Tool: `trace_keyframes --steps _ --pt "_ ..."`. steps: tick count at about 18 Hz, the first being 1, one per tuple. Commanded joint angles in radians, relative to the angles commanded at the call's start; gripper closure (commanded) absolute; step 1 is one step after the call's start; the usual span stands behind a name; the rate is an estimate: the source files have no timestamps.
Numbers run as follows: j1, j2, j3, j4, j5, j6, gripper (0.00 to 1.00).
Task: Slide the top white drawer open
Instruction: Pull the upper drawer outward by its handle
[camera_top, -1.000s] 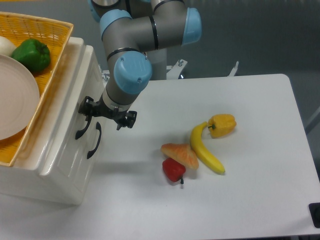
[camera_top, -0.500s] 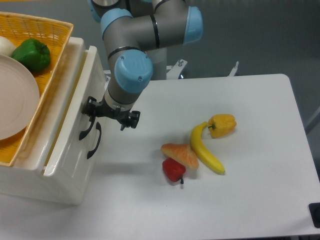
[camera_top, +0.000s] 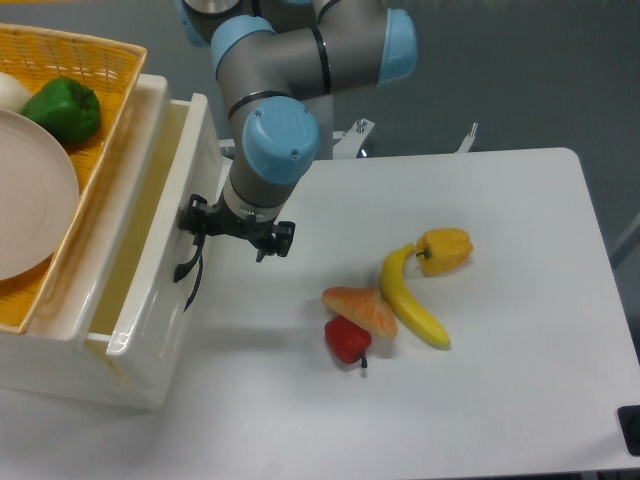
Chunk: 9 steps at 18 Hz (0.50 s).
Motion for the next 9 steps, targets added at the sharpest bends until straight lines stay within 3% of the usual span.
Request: trace_keyframes --steps 9 --pt "0.028 -0.009 0.012 -0.002 0.000 0.002 0.00"
